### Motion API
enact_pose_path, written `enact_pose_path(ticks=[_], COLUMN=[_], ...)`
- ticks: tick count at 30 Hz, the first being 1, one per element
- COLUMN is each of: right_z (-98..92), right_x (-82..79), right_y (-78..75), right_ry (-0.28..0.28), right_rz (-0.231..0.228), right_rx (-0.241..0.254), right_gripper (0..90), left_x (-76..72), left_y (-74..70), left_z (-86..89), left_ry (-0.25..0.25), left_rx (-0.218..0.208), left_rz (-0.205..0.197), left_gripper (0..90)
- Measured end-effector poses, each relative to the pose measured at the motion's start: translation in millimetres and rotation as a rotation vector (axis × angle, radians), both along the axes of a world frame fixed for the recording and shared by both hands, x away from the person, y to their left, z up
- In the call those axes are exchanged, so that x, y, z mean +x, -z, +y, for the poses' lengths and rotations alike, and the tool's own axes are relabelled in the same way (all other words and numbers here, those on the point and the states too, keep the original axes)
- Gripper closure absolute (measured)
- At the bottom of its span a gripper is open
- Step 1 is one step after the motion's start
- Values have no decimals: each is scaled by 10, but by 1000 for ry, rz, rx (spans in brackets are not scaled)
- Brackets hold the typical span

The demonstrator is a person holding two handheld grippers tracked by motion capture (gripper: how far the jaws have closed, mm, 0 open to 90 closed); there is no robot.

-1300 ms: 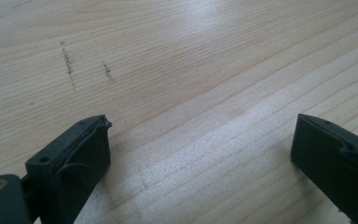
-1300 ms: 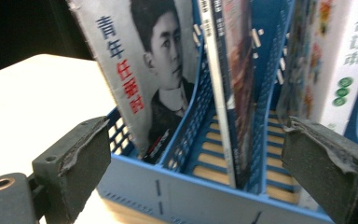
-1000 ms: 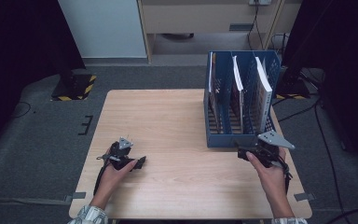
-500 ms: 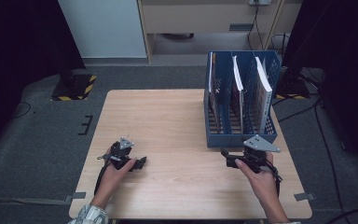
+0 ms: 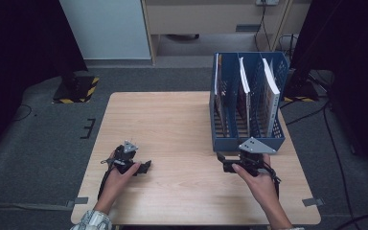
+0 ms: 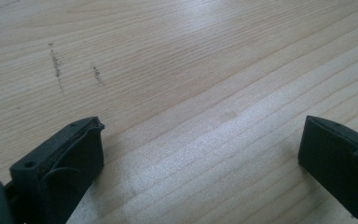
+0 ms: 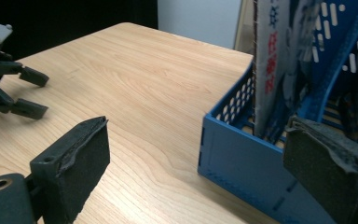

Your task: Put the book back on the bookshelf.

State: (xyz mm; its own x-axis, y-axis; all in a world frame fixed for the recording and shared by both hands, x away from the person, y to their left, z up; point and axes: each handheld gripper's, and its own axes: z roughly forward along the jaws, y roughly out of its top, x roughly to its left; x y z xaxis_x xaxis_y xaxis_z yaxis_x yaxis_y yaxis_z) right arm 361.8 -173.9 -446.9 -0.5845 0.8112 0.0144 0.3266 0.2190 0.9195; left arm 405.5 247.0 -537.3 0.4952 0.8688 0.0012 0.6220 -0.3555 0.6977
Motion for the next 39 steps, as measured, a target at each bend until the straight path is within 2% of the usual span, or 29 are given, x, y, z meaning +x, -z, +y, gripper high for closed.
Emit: enact_pose_path(ticks=[8,15,19,26,30,32,39], right_z=[193,479,642,880,1037,1104,1235], right_x=[50,92,110,93,100,116,202], right_y=[-122,-224,-221,-84,45,125,394], right_ry=[-55,-107,-140,-195,-227,-225,-242], right_rz=[-11,-26,-26,1,24,31,118], right_rx=[0,5,-7,-46,-85,-112,-129], right_gripper=[78,78,78,79,81,92,98], left_x=[-20,-25,-25,-26,-25,-26,-28], left_y=[0,1,1,1,1,1,0], left_z=[-8,-9,-9,-9,-9,-9,-9], left_ry=[9,12,12,12,12,12,13], left_rx=[-1,-1,0,0,0,0,0], left_rz=[0,-1,-1,-1,-1,-1,-1], left_gripper=[0,0,0,0,0,0,0])
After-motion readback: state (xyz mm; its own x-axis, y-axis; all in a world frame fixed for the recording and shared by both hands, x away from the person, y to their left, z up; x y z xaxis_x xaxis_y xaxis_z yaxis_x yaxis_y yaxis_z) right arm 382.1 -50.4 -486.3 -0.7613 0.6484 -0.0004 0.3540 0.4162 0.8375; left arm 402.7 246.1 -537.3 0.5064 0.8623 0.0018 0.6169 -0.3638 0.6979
